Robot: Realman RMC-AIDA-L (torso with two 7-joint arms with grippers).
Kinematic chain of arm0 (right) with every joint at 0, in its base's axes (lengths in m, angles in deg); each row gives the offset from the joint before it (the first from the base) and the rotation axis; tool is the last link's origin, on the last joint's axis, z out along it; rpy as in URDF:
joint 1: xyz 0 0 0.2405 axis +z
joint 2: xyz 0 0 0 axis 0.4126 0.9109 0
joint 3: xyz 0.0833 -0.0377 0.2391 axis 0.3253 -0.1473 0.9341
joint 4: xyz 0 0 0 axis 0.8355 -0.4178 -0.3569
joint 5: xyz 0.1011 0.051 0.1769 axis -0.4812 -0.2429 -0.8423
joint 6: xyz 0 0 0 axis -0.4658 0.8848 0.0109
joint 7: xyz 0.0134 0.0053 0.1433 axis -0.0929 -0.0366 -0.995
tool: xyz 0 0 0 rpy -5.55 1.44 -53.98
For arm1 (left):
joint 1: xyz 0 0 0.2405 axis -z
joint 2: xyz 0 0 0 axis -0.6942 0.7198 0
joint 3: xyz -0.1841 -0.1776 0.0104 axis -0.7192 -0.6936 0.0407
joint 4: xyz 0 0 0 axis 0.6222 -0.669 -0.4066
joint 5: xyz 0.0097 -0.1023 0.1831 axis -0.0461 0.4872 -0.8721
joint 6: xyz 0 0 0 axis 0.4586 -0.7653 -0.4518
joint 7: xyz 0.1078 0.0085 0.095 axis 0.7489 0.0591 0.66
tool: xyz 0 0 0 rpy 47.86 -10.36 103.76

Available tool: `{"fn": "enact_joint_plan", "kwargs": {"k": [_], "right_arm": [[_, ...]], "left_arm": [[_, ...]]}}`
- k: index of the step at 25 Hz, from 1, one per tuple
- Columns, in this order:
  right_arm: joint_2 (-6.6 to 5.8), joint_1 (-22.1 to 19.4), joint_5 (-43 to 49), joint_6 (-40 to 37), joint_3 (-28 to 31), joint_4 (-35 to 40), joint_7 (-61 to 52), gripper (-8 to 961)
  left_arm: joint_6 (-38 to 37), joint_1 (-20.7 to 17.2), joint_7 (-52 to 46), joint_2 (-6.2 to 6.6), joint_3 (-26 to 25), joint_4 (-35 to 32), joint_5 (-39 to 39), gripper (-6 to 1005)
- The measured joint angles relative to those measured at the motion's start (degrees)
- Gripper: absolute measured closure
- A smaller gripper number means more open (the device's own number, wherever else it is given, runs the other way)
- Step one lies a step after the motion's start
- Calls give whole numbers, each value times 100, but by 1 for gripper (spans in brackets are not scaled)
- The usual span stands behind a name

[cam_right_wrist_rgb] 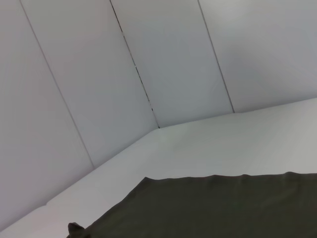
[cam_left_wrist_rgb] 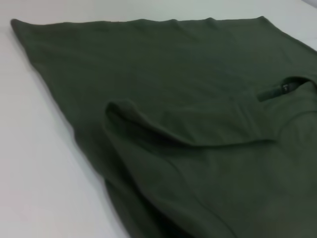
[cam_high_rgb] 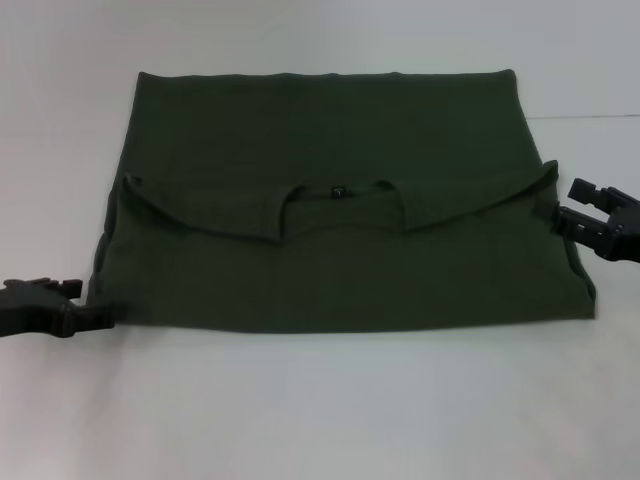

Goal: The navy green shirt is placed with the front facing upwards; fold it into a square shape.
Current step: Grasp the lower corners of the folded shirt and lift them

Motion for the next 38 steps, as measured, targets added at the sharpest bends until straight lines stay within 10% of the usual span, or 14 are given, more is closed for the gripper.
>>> {"fn": "enact_joint_plan", "kwargs": {"k": [18,38], "right_arm": [[-2,-63,-39,0,-21,-62,-65,82],[-67,-437,133,-310,-24,22,-16,78]], "left_arm": [[79,-22,187,-58,364,-108,-31,200],[104,-87,619,-192,556,-355,-27,965]]}}
